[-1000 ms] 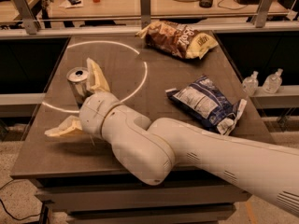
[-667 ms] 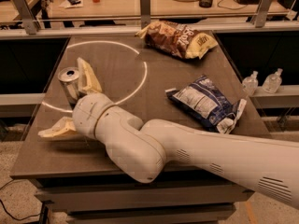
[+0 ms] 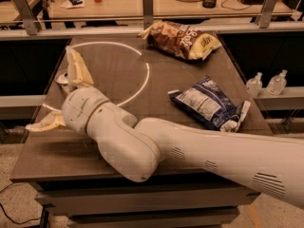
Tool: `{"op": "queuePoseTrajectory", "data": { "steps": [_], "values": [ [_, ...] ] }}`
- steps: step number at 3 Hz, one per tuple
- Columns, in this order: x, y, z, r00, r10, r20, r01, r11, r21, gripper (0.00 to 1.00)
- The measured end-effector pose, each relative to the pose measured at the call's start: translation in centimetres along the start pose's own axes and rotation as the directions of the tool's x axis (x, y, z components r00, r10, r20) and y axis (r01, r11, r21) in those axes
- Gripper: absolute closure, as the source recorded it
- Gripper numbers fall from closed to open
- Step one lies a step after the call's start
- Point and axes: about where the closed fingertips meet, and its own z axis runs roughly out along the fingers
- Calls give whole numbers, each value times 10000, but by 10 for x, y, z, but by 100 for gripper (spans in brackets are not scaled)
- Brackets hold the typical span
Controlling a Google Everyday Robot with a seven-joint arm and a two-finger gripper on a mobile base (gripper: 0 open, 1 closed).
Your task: Move redbull can near blue chip bag
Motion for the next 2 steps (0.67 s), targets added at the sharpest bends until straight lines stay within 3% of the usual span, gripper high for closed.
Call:
{"op": "queuePoseTrajectory", "data": {
  "steps": [1, 2],
  "values": [
    [-21, -24, -7, 9966, -741, -370, 747, 9971, 150, 0],
    [-40, -58, -17, 9922, -877, -887, 924, 9944, 507, 0]
  ]
}}
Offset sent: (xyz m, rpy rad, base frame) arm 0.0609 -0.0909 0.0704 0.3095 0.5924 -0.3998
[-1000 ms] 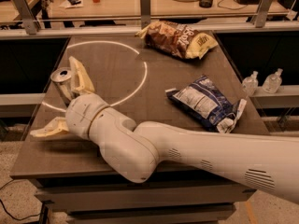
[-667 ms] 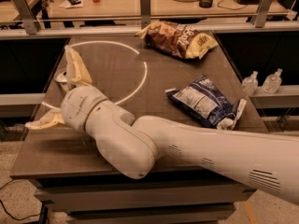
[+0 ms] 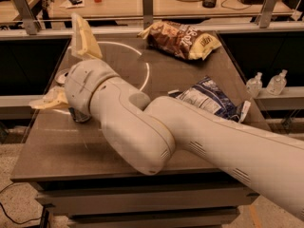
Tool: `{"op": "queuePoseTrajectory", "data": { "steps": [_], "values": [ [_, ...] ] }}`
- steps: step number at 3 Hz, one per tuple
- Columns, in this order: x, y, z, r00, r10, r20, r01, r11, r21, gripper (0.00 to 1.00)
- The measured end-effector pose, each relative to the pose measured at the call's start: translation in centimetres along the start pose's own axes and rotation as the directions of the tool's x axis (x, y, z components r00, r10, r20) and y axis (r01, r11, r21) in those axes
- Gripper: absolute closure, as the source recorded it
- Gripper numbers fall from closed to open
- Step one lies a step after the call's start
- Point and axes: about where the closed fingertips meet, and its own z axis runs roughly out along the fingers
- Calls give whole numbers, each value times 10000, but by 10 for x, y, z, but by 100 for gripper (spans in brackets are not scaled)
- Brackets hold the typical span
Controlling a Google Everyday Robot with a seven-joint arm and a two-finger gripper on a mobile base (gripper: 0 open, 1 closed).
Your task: Move redbull can near blue chip bag
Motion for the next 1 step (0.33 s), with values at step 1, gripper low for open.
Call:
{"op": "queuePoseTrajectory", "data": {
  "steps": [1],
  "values": [
    [-5, 3, -1, 9990, -430, 109, 431, 9990, -150, 0]
  ]
}}
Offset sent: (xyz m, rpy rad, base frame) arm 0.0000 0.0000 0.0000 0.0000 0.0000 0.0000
